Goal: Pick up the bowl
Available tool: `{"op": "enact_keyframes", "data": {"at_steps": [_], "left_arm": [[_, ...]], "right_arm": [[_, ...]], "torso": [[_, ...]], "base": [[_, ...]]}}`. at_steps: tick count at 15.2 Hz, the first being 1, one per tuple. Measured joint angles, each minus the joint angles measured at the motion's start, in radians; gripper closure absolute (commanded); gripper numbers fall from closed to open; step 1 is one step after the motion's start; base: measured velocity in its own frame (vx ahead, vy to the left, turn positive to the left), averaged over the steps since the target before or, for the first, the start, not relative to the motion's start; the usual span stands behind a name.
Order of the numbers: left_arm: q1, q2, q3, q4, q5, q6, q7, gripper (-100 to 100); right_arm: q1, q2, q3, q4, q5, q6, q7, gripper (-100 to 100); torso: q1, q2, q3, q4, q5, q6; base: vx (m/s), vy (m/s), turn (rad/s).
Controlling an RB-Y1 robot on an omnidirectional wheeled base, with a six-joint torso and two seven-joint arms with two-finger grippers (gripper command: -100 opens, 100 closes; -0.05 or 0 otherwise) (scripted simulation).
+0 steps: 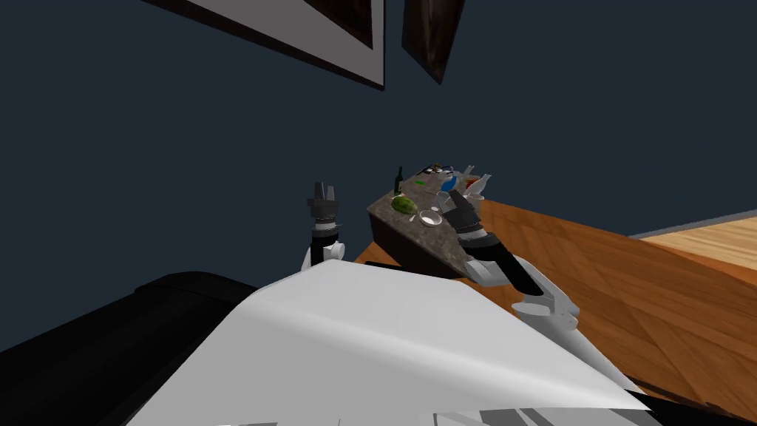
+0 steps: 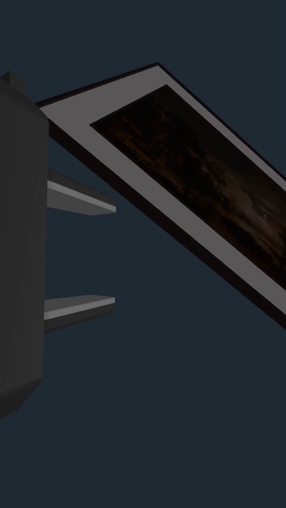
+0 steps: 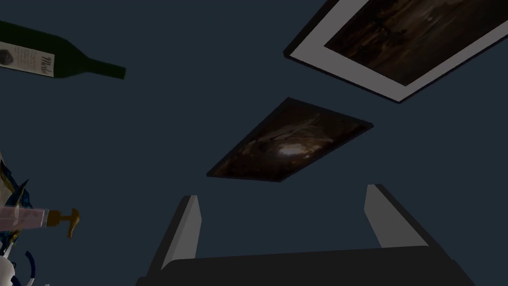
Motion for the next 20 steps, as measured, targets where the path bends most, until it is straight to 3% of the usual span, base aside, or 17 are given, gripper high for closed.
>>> {"op": "enact_keyframes", "data": {"at_steps": [20], "left_arm": [[0.0,0.0,0.0,0.0,0.0,0.0,0.0,0]], "right_arm": [[0.02,-0.432,0.021,0.038,-0.174,0.186,-0.073,-100]], "torso": [[0.0,-0.002,-0.001,0.0,0.0,0.001]], "base": [[-0.023,-0.021,0.144]]}}
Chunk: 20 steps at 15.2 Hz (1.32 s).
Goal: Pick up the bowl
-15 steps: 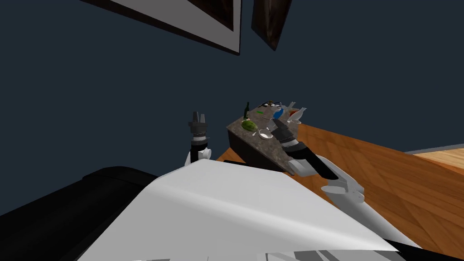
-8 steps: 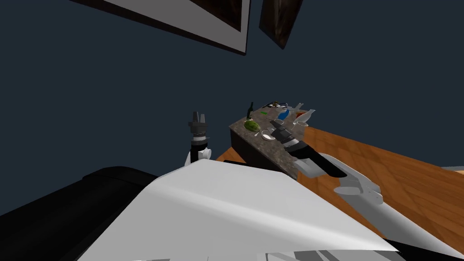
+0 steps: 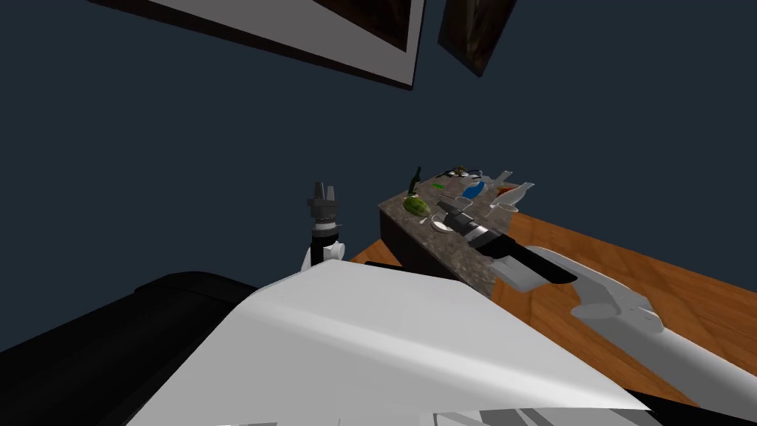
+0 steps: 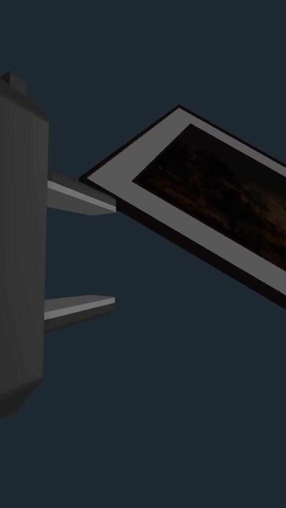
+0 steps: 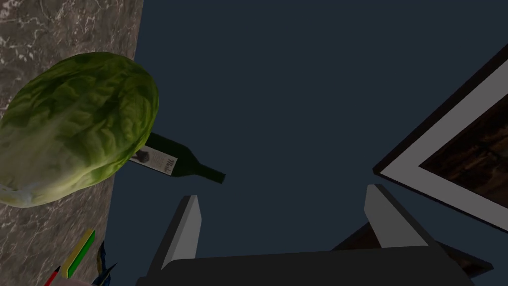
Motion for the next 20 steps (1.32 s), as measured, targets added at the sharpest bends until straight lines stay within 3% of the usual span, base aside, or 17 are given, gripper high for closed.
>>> {"op": "enact_keyframes", "data": {"at_steps": [9,20], "left_arm": [[0.0,0.0,0.0,0.0,0.0,0.0,0.0,0],[0.0,0.0,0.0,0.0,0.0,0.0,0.0,0]], "right_arm": [[0.019,-0.168,0.012,0.019,-0.06,0.077,-0.02,-100],[0.083,-0.404,0.013,0.038,-0.155,0.201,-0.049,-100]], "torso": [[0.0,0.0,0.0,0.0,0.0,0.0],[-0.001,-0.001,-0.001,0.0,0.0,-0.001]], "base": [[-0.017,-0.022,0.156],[-0.012,-0.031,0.188]]}}
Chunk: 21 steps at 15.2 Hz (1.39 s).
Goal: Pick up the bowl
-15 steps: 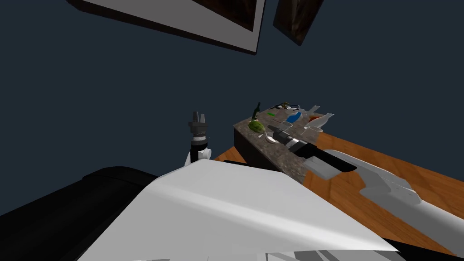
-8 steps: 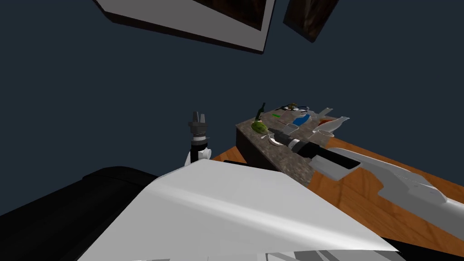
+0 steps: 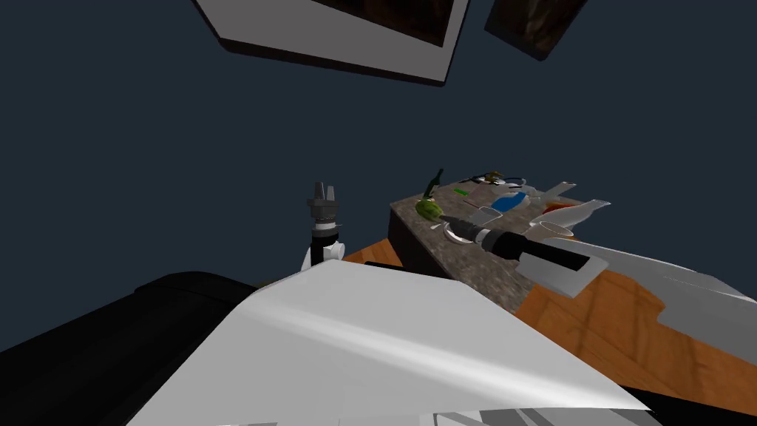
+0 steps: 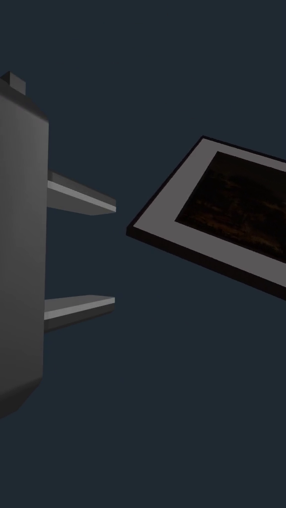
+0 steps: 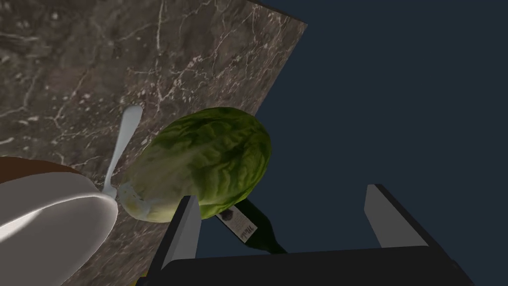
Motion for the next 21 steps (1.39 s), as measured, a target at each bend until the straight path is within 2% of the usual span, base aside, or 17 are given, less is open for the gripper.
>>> {"op": "enact_keyframes", "data": {"at_steps": [1,2,3,5,6,10,11,12,13,14,15,16,17,19,20,21], "left_arm": [[0.0,0.0,0.0,0.0,0.0,0.0,0.0,0],[0.0,0.0,0.0,0.0,0.0,0.0,0.0,0],[0.0,0.0,0.0,0.0,0.0,0.0,0.0,0],[0.0,0.0,0.0,0.0,0.0,0.0,0.0,0],[0.0,0.0,0.0,0.0,0.0,0.0,0.0,0],[0.0,0.0,0.0,0.0,0.0,0.0,0.0,0],[0.0,0.0,0.0,0.0,0.0,0.0,0.0,0],[0.0,0.0,0.0,0.0,0.0,0.0,0.0,0],[0.0,0.0,0.0,0.0,0.0,0.0,0.0,0],[0.0,0.0,0.0,0.0,0.0,0.0,0.0,0],[0.0,0.0,0.0,0.0,0.0,0.0,0.0,0],[0.0,0.0,0.0,0.0,0.0,0.0,0.0,0],[0.0,0.0,0.0,0.0,0.0,0.0,0.0,0],[0.0,0.0,0.0,0.0,0.0,0.0,0.0,0],[0.0,0.0,0.0,0.0,0.0,0.0,0.0,0],[0.0,0.0,0.0,0.0,0.0,0.0,0.0,0]], "right_arm": [[0.018,-0.024,-0.008,0.001,-0.01,0.012,-0.003,-100],[0.015,-0.048,-0.001,0.005,-0.015,0.018,-0.005,-100],[0.041,-0.069,-0.011,0.005,-0.023,0.031,-0.006,-100],[0.04,-0.119,0.0,0.012,-0.041,0.053,-0.012,-100],[0.071,-0.141,-0.016,0.01,-0.048,0.067,-0.015,-100],[0.04,-0.227,0.053,0.026,-0.087,0.117,-0.014,-100],[0.041,-0.244,0.057,0.024,-0.092,0.131,-0.012,-100],[0.051,-0.257,0.05,0.024,-0.094,0.135,-0.013,-100],[0.114,-0.282,0.008,0.024,-0.085,0.137,-0.03,-100],[0.115,-0.304,0.015,0.026,-0.096,0.145,-0.034,-100],[0.153,-0.343,0.002,0.031,-0.099,0.151,-0.051,-100],[0.153,-0.381,0.022,0.028,-0.063,0.158,-0.098,-100],[0.164,-0.385,0.015,0.026,-0.077,0.173,-0.098,-100],[0.154,-0.384,0.02,0.027,-0.123,0.192,-0.05,-100],[0.118,-0.41,0.071,0.025,-0.123,0.196,-0.053,-100],[0.132,-0.427,0.071,0.024,-0.138,0.206,-0.051,-100]], "torso": [[0.0,0.0,0.0,0.0,0.0,0.0],[0.0,0.0,0.0,0.0,0.0,0.001],[0.0,0.0,0.0,0.0,0.0,0.0],[0.0,0.0,0.0,0.0,0.0,0.001],[0.0,0.0,0.0,0.0,0.0,0.0],[0.0,-0.001,-0.001,0.0,0.0,0.0],[0.0,-0.001,-0.001,0.0,0.0,0.001],[0.001,-0.001,0.0,0.0,0.0,0.001],[0.001,-0.001,0.0,0.0,0.0,0.0],[0.001,-0.001,-0.001,0.0,0.0,0.0],[0.001,-0.002,-0.001,-0.001,0.0,-0.001],[0.0,-0.002,-0.001,0.0,0.0,0.0],[0.0,-0.002,-0.001,0.0,0.0,0.001],[0.001,-0.001,0.0,0.0,0.0,0.001],[0.002,-0.001,-0.001,0.0,0.0,0.0],[0.002,-0.002,-0.001,0.0,0.0,0.0]], "base": [[-0.011,-0.035,0.103],[-0.008,-0.039,0.263],[-0.01,-0.047,0.245],[-0.008,-0.034,0.161],[-0.006,-0.036,0.277],[-0.003,-0.03,0.165],[0.0,-0.018,-0.018],[0.001,-0.016,0.145],[0.0,-0.024,0.23],[0.004,-0.034,0.366],[0.005,-0.046,0.296],[0.004,-0.039,0.093],[0.004,-0.02,-0.025],[0.003,-0.003,0.076],[0.006,-0.018,0.269],[0.005,-0.024,0.113]]}}
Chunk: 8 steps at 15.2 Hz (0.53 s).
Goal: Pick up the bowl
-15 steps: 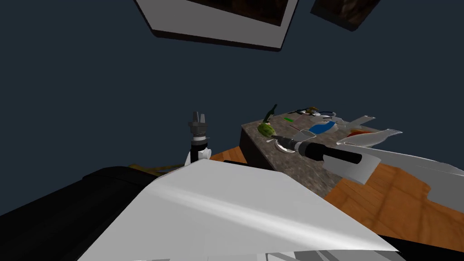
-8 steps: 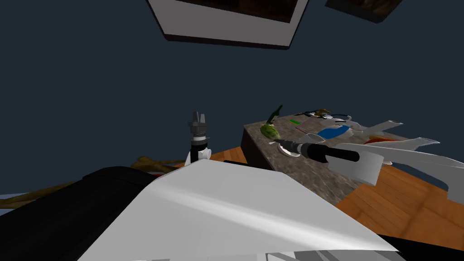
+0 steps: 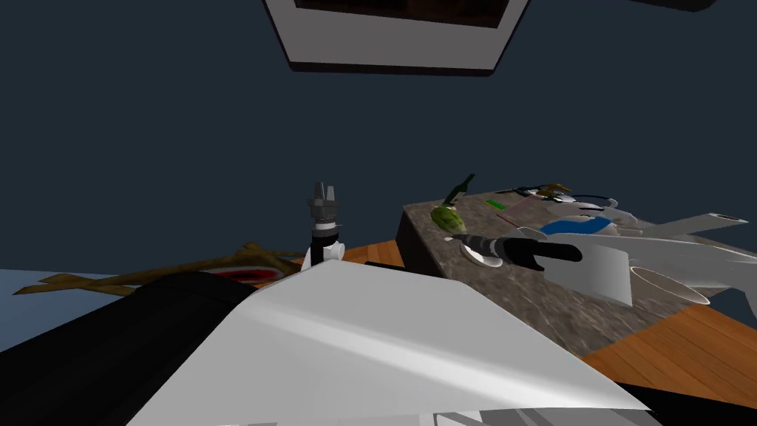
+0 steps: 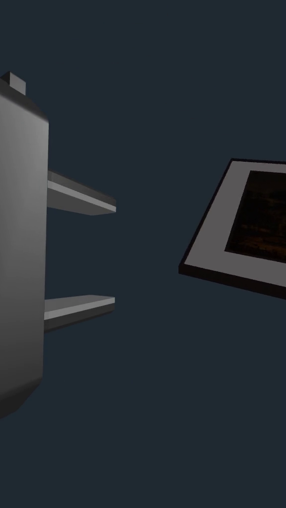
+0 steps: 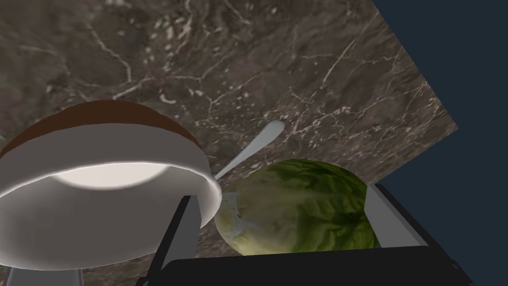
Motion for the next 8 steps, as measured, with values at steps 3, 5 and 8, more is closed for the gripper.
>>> {"op": "enact_keyframes", "data": {"at_steps": [3,5,8], "left_arm": [[0.0,0.0,0.0,0.0,0.0,0.0,0.0,0],[0.0,0.0,0.0,0.0,0.0,0.0,0.0,0],[0.0,0.0,0.0,0.0,0.0,0.0,0.0,0]], "right_arm": [[0.066,-0.043,-0.03,0.003,-0.037,0.027,0.019,-100],[0.076,-0.084,0.007,0.004,-0.05,0.042,0.017,-100],[0.132,-0.135,0.014,-0.009,-0.071,0.08,0.012,-100]], "torso": [[-0.001,-0.001,0.0,0.0,0.0,0.0],[-0.002,-0.002,-0.001,0.0,0.0,0.0],[-0.001,-0.003,-0.001,-0.001,-0.001,0.0]], "base": [[0.017,-0.032,0.23],[0.029,-0.035,0.233],[0.035,-0.03,0.186]]}}
